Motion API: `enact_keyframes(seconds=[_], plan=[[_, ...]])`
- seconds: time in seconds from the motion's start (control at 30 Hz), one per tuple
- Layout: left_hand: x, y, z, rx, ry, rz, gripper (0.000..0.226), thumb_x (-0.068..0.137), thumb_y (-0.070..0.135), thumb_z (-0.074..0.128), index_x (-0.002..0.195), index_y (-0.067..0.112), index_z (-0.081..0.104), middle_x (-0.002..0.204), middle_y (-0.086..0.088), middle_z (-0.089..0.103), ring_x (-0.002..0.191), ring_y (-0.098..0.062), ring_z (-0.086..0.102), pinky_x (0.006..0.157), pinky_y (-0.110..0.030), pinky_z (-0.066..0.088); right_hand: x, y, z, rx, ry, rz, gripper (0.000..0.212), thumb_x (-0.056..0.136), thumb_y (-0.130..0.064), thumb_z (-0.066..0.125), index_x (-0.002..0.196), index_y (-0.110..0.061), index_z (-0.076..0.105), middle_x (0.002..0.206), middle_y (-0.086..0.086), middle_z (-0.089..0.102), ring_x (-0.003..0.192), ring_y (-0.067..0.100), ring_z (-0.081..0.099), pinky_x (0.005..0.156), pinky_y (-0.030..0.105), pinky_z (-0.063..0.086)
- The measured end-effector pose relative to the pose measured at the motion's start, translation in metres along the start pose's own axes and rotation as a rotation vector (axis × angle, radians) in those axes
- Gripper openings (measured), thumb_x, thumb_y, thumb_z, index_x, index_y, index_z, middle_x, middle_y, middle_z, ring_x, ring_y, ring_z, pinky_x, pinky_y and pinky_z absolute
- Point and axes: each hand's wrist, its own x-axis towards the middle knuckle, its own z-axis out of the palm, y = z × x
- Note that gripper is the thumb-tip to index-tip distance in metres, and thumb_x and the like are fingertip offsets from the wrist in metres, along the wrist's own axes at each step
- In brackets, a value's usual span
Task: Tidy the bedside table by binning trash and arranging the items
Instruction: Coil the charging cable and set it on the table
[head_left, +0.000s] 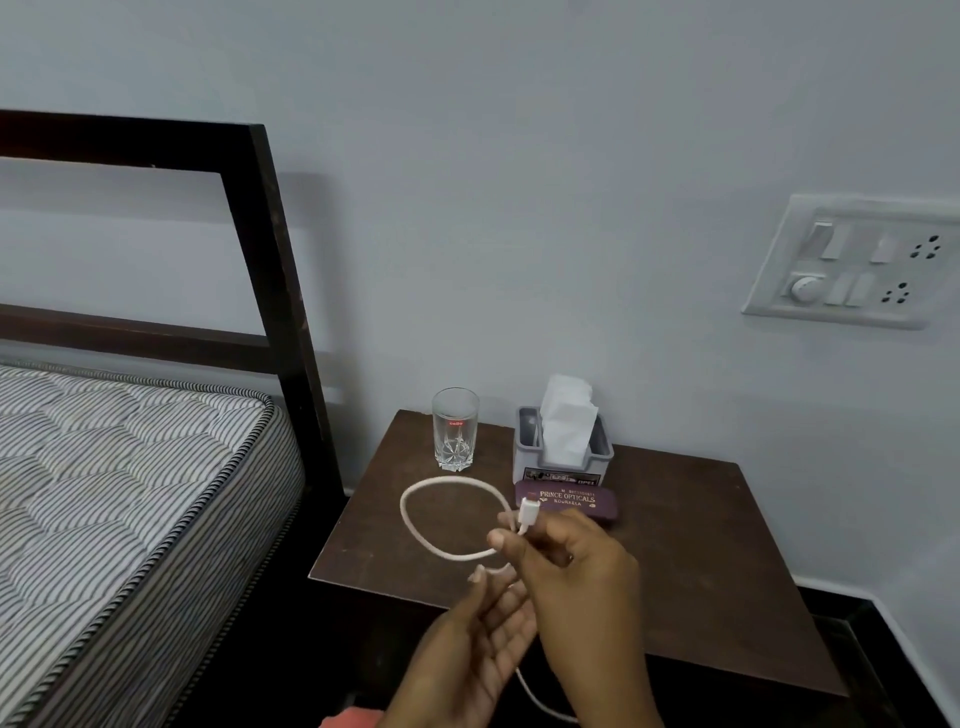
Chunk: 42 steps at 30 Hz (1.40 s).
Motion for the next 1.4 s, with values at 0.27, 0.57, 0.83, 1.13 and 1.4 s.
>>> enact_keyframes(seconds=[0.27,0.57,0.83,1.13,1.4], plan=[[-0.01,0.017,-0.001,0.025,0.041,0.304,0.025,0.093,0.008,0.045,0.105,0.009,0.067,0.077,-0.004,0.072,0.061,-0.011,0.07,0.05,-0.021,0.056,0.0,0.001,-0.016,0.159,-0.067,0.305,0.01,0.077,-0.003,0.072,0.074,-0.012,0.074,0.065,0.01,0.073,0.062,0.016,0.071,0.054,0.022,0.055],[-0.008,0.03,-0.012,0.011,0.264,0.691,0.039,0.098,0.011,0.04,0.136,0.011,0.044,0.085,-0.006,0.063,0.068,-0.014,0.069,0.059,-0.022,0.059,0.004,0.034,-0.023,-0.331,-0.089,0.28,0.026,0.079,-0.006,0.069,0.059,-0.023,0.066,0.061,0.004,0.07,0.059,0.018,0.07,0.065,0.036,0.06],[-0.001,0.021,-0.019,0.854,0.365,0.854,0.037,0.094,0.006,0.049,0.123,0.028,0.055,0.088,-0.008,0.057,0.062,-0.012,0.054,0.048,-0.01,0.045,0.003,0.046,-0.012,-0.741,-0.243,0.06,0.035,0.086,-0.019,0.058,0.057,-0.028,0.042,0.071,-0.008,0.042,0.06,0.002,0.044,0.054,0.015,0.035],[0.01,0.015,-0.035,1.623,0.362,0.899,0.048,0.08,0.025,0.041,0.119,0.013,0.066,0.076,-0.008,0.056,0.076,-0.03,0.057,0.067,-0.04,0.048,0.005,0.047,-0.012,-0.813,-0.234,-0.15,0.011,0.086,-0.014,0.054,0.086,-0.018,0.065,0.092,-0.003,0.053,0.081,0.012,0.055,0.068,0.03,0.046],[0.001,0.01,-0.025,1.361,0.195,0.838,0.045,0.096,0.012,0.046,0.122,0.049,0.049,0.087,0.001,0.052,0.067,-0.006,0.062,0.072,-0.022,0.051,0.004,0.047,-0.01,-0.918,-0.317,-0.357,0.029,0.081,-0.034,0.037,0.09,-0.019,0.06,0.091,-0.003,0.048,0.078,0.007,0.052,0.06,0.024,0.035]])
